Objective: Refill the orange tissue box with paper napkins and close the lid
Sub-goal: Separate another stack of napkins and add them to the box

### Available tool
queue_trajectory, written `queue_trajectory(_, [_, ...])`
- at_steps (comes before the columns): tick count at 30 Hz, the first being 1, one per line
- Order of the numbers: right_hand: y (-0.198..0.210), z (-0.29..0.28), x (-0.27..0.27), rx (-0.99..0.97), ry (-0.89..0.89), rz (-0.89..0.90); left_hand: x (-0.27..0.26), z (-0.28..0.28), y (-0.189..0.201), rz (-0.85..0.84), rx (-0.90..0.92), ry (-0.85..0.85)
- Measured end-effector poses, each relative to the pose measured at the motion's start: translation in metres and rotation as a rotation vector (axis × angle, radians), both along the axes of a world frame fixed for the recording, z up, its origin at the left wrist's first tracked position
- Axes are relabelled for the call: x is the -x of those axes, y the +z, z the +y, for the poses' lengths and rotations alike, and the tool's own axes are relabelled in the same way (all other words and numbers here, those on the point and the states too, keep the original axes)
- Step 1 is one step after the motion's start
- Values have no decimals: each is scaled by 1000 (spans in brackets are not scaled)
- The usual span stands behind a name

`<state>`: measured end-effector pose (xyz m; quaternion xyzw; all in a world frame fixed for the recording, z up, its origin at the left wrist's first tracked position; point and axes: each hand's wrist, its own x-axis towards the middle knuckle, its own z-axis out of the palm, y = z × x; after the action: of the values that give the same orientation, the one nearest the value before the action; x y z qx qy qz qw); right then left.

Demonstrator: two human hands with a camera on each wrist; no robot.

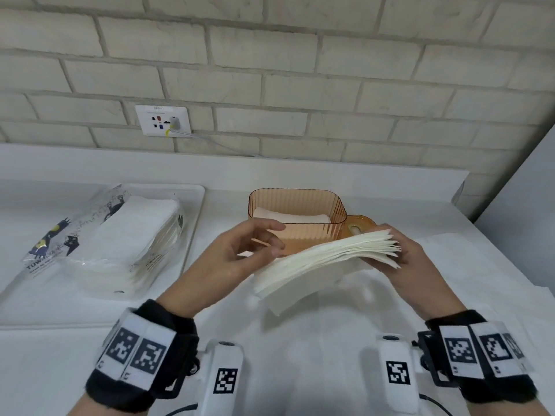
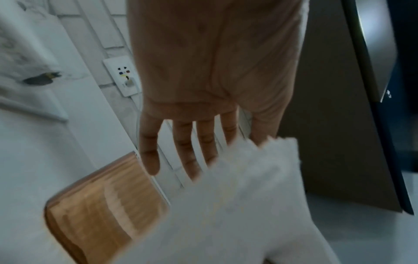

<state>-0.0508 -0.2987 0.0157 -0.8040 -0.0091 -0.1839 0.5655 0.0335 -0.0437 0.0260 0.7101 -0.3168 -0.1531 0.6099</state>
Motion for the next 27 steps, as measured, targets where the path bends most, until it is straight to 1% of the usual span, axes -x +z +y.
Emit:
queue_trajectory(6, [-10, -1, 5, -56, -51, 47, 6, 6, 3, -5, 0, -99])
queue_trajectory(10, [-15, 0, 6, -90, -36, 49, 12, 5, 5, -77, -77, -146])
queue_trajectory(13, [-16, 2, 9, -96, -21, 35, 16, 5, 7, -133, -121, -148])
queue_trajectory(16, [-15, 2, 11, -80, -4, 28, 19, 5, 8, -227, -158, -124])
queue_trajectory(20, [-19, 0, 12, -23, 7, 32, 21, 5, 10, -281, -141, -112])
queue_trajectory(27, [-17, 3, 12, -30, 21, 20, 19, 2, 10, -373, -136, -112])
